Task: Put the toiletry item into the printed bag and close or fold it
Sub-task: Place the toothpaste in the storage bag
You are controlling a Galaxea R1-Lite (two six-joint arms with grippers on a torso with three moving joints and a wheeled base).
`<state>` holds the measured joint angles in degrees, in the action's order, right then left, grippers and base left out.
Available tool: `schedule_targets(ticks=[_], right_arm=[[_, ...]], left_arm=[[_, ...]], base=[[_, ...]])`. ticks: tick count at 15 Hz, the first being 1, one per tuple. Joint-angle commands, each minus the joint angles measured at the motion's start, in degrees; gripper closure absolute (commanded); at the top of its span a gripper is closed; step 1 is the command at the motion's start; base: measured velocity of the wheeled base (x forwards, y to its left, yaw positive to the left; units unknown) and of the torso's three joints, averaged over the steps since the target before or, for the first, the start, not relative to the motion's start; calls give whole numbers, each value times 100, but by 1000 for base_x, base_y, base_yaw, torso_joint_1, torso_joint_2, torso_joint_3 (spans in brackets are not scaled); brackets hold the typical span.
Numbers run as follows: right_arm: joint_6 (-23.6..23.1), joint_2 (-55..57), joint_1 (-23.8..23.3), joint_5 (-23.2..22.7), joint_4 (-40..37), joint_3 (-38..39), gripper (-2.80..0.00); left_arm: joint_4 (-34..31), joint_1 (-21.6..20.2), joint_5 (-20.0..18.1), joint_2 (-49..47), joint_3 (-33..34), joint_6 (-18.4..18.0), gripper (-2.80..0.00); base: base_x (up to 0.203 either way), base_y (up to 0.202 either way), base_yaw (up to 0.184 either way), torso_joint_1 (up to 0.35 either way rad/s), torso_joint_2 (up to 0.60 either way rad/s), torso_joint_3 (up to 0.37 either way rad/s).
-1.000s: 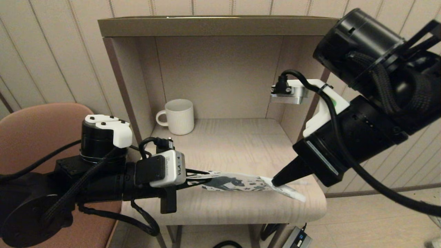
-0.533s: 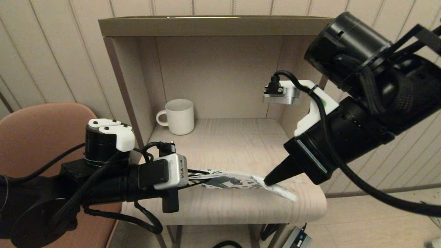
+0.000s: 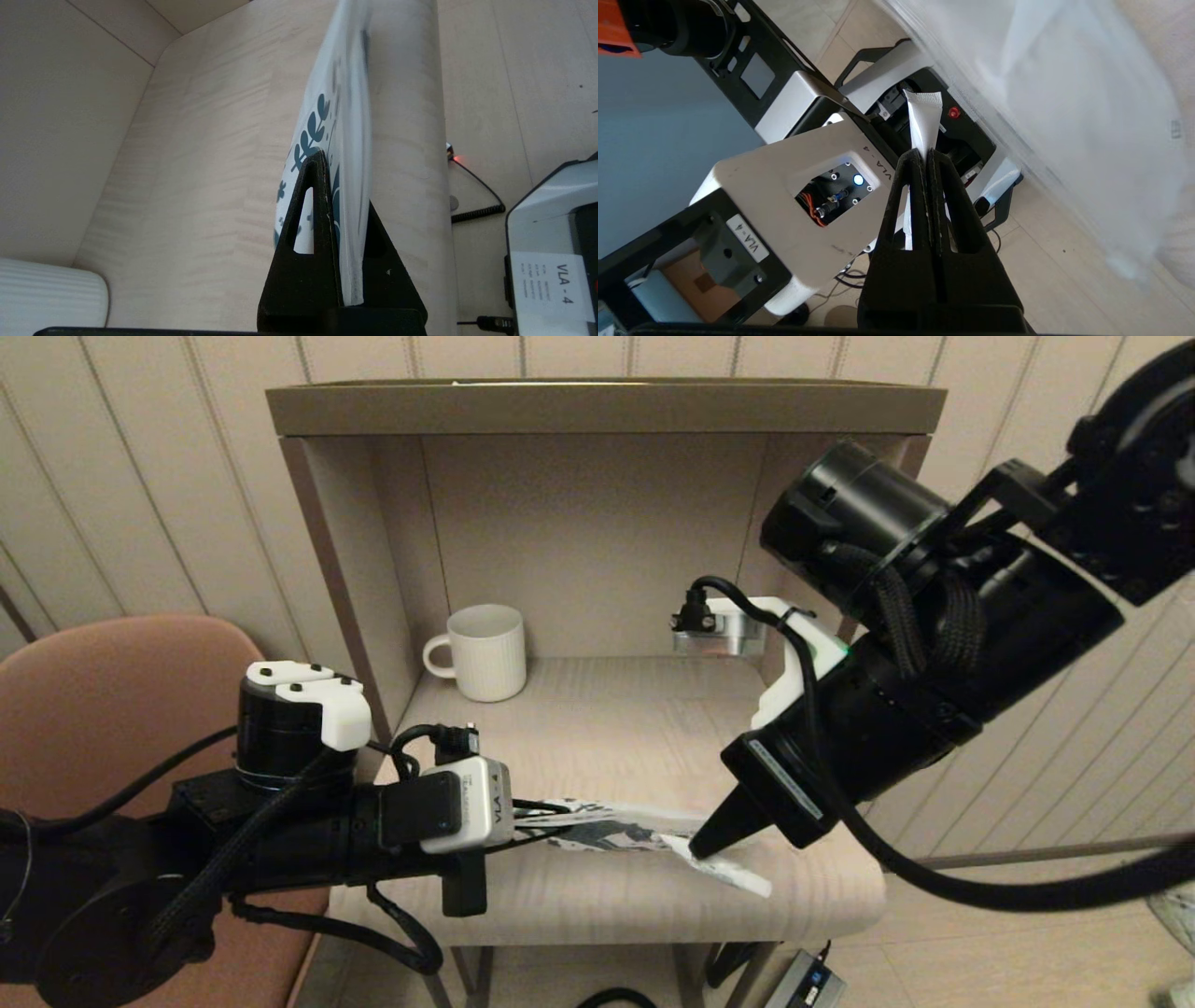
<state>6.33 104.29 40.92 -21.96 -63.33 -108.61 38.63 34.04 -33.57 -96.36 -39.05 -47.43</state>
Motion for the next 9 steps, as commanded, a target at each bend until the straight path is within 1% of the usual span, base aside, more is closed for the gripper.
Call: schedule_targets(ticks=[1,4,6,9], right_arm=[[-9,118,3,-11,-21,-3,0],[-11,-55,3,-11,110,-11,0],[-4,-286,1,-5,107,-11,0],[0,-329,-49,-2,58,6,0]], left_arm=[[22,-2,-18,-15,2,-29,0],[22,-2,-19,-49,2,-35,0],[22,7,-18,-76,2,-38,0],[22,7,-26,-76,2,-36,0]], base=[[0,0,0,0,0,0],[0,0,0,0,0,0],[0,0,0,0,0,0],[0,0,0,0,0,0]])
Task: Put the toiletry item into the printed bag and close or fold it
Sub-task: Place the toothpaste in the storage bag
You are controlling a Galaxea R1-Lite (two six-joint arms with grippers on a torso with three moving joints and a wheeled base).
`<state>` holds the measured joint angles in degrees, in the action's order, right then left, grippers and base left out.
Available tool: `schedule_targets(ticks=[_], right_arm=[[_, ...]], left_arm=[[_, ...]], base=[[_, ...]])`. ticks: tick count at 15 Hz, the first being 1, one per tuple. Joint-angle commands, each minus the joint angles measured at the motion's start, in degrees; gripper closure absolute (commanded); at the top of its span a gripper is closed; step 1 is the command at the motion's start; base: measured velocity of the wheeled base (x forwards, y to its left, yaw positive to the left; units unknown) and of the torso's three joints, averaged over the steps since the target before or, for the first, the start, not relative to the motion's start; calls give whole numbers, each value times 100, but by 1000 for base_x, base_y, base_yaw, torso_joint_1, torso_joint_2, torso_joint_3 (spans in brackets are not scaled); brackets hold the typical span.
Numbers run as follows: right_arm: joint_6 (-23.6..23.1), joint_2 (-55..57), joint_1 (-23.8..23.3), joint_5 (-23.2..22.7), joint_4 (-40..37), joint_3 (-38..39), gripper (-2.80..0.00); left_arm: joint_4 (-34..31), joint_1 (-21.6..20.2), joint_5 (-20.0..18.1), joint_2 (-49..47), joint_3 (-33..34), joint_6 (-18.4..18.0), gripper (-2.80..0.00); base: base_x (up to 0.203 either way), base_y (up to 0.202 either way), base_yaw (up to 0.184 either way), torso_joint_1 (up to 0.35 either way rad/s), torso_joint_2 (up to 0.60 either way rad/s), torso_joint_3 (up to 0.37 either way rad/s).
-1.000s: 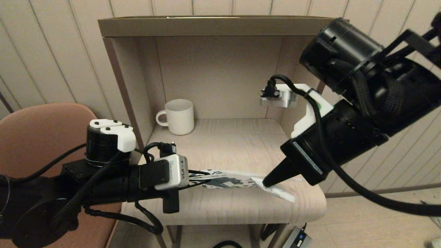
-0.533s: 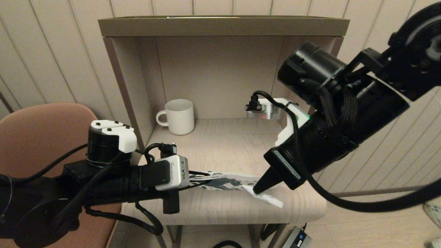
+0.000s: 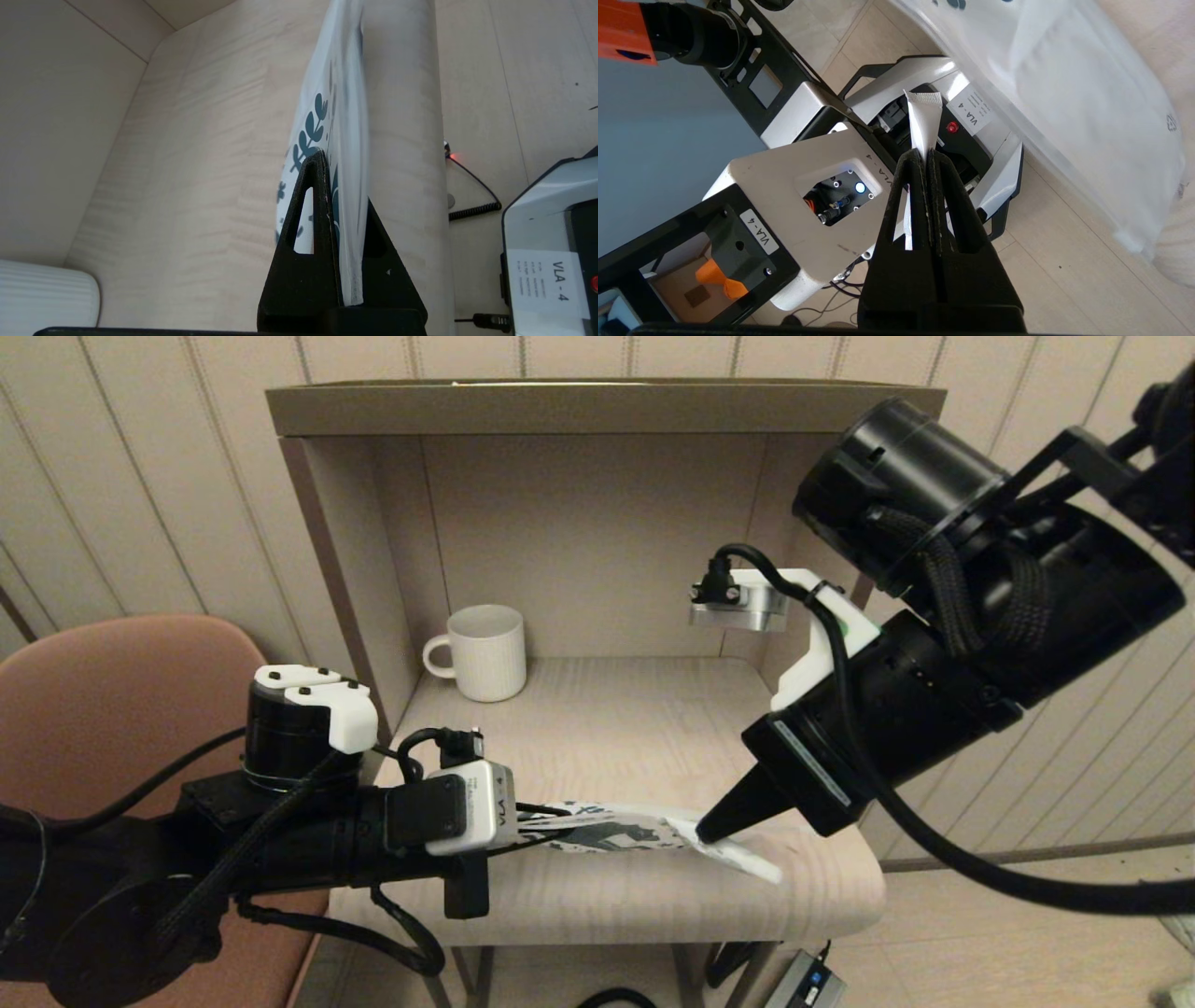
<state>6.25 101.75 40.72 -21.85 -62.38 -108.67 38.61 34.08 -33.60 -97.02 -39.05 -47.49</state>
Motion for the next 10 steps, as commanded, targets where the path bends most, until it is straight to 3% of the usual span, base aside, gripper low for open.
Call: schedule_targets(ticks=[1,10], right_arm=[[7,-67,-29,-12,-37,13,0],[-7,237,-49,-16,-29,13,0]], left_arm=[[24,2,-15,-9,2,-32,0],[24,2,-24,-7,11,-32,0]], base=[[0,0,0,0,0,0],[0,0,0,0,0,0]])
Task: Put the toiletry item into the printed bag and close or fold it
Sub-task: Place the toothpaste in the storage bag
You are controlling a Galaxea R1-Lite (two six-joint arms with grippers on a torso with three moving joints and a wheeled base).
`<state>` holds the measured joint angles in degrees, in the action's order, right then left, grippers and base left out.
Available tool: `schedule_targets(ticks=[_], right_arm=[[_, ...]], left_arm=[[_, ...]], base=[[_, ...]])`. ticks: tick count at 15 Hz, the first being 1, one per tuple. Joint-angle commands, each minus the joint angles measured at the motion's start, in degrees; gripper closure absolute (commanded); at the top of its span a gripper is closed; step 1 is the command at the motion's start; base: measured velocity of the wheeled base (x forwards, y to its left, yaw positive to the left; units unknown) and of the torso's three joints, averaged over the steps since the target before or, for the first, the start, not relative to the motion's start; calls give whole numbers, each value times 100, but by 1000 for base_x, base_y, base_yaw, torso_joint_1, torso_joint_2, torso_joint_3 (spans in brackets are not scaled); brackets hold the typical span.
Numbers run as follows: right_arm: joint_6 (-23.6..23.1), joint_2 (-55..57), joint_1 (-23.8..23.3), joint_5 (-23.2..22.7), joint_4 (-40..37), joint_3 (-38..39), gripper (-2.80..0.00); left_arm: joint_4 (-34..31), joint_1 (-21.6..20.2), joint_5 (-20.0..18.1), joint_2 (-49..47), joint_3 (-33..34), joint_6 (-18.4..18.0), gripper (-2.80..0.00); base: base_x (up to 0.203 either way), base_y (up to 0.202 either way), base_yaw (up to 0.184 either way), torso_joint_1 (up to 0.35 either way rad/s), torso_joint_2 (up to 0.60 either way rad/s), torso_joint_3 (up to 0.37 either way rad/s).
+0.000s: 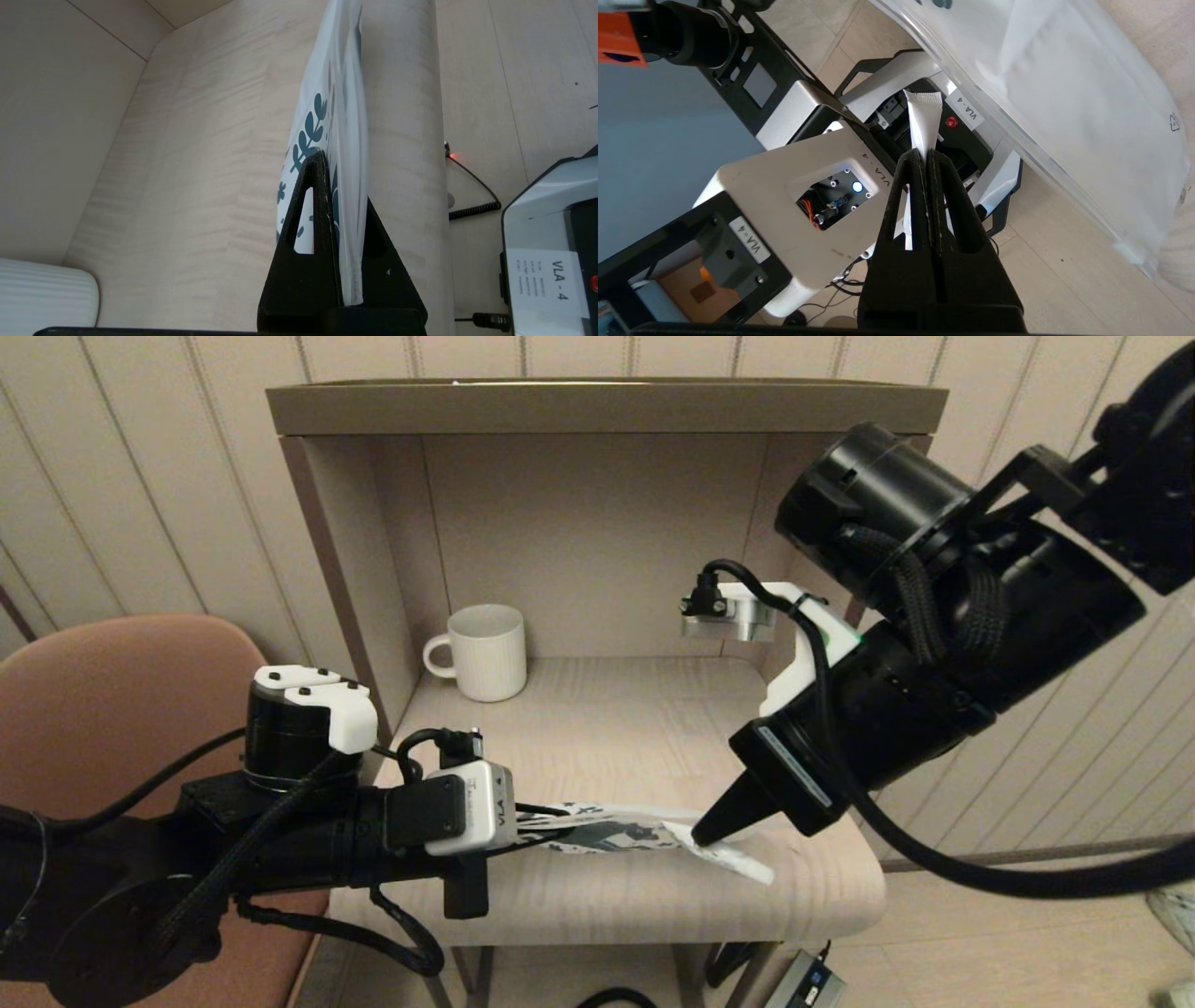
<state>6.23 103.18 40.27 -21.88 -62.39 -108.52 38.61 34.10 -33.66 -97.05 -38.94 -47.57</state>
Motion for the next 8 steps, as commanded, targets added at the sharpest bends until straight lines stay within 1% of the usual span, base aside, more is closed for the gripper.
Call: schedule_targets(ticks=[1,8], right_arm=[[-13,121,-8,-18,-28,-2,0],[-32,241,-36,-18,25,-11,0]], left_arm=[[24,0,-18,-7,0,-24,0],[24,0,-18,-7,9,-27,0]], base=[[0,0,0,0,0,0],[0,0,0,0,0,0]])
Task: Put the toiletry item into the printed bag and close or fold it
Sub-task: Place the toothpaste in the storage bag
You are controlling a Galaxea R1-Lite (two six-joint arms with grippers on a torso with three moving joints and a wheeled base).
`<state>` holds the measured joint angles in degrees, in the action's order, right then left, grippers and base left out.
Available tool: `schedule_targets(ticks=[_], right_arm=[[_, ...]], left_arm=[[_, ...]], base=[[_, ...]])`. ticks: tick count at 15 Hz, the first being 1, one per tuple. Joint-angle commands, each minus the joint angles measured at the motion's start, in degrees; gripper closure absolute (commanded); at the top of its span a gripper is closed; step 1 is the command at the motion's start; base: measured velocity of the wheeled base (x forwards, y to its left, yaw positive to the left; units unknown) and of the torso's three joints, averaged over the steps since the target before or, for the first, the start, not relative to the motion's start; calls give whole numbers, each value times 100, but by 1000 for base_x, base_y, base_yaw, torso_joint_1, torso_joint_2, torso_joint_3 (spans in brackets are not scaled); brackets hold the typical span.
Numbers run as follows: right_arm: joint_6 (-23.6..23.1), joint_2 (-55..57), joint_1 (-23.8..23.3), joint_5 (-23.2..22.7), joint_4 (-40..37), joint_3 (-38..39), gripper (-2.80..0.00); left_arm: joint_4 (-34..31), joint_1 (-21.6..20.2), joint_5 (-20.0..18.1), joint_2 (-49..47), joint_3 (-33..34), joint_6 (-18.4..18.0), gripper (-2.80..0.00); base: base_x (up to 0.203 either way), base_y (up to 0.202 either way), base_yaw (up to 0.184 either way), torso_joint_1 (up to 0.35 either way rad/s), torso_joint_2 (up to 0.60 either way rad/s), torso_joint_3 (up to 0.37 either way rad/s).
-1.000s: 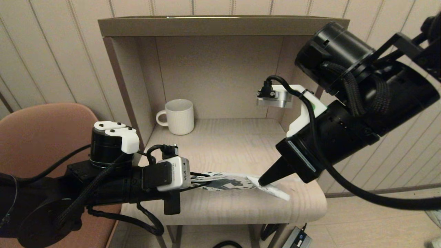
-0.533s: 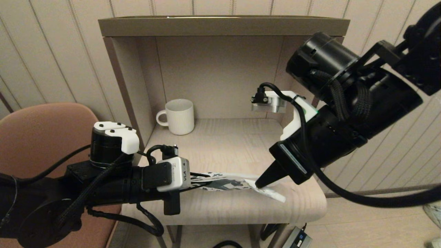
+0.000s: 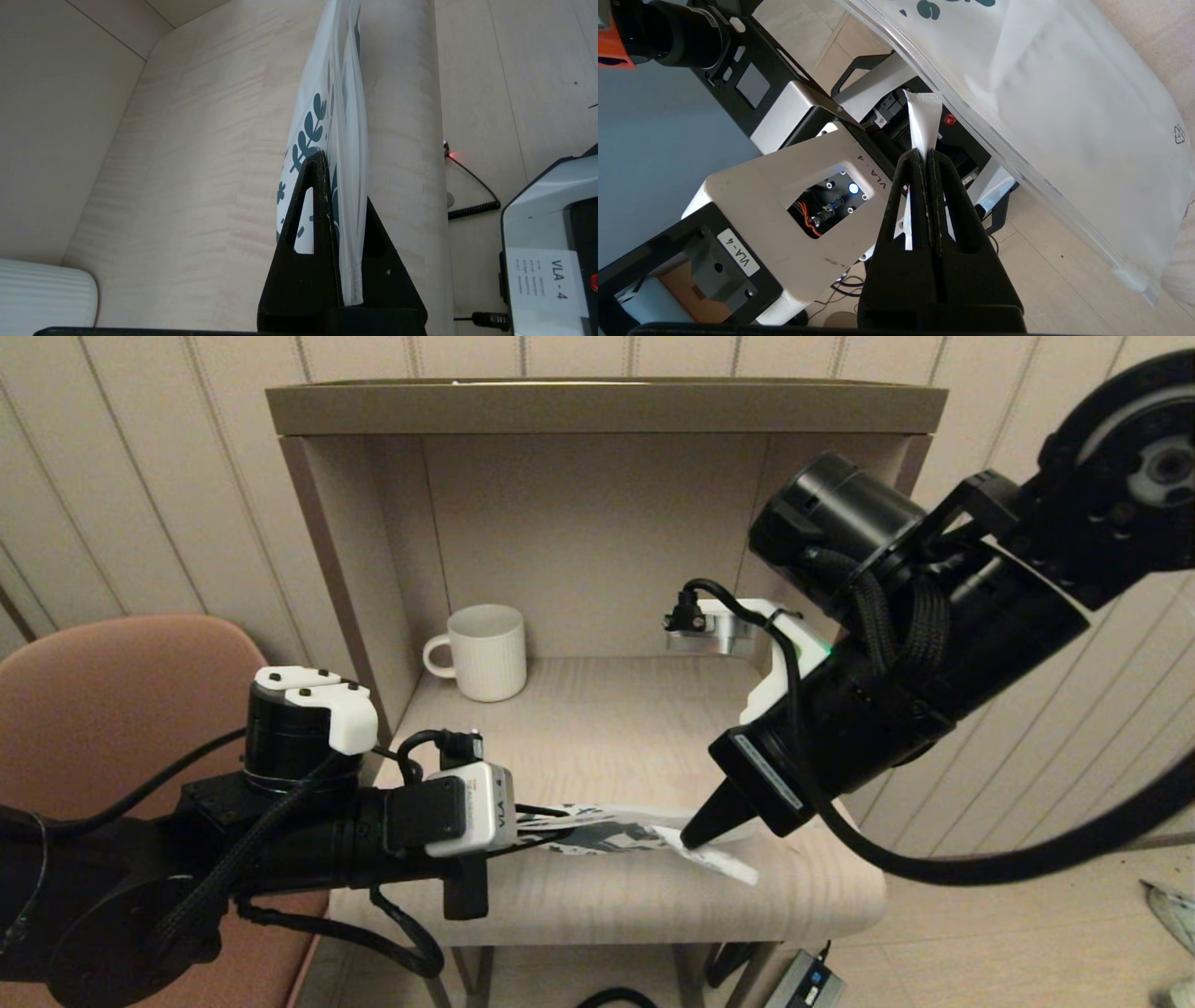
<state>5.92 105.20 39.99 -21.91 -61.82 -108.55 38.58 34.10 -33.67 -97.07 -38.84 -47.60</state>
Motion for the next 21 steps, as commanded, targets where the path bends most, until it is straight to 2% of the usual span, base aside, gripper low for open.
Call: schedule_targets(ticks=[1,5,21], right_arm=[[-4,22,1,-15,-23,-9,0],[-2,-278,42,-15,79,-10,0],[-4,232,-26,-2,337,-9,0]], left_arm=[[26,0,-17,-5,-1,-30,0],[26,0,-17,-5,-1,-30,0],[26,0,-34,-13,8,-82,0]], base=[[0,0,0,0,0,0],[0,0,0,0,0,0],[0,0,0,0,0,0]])
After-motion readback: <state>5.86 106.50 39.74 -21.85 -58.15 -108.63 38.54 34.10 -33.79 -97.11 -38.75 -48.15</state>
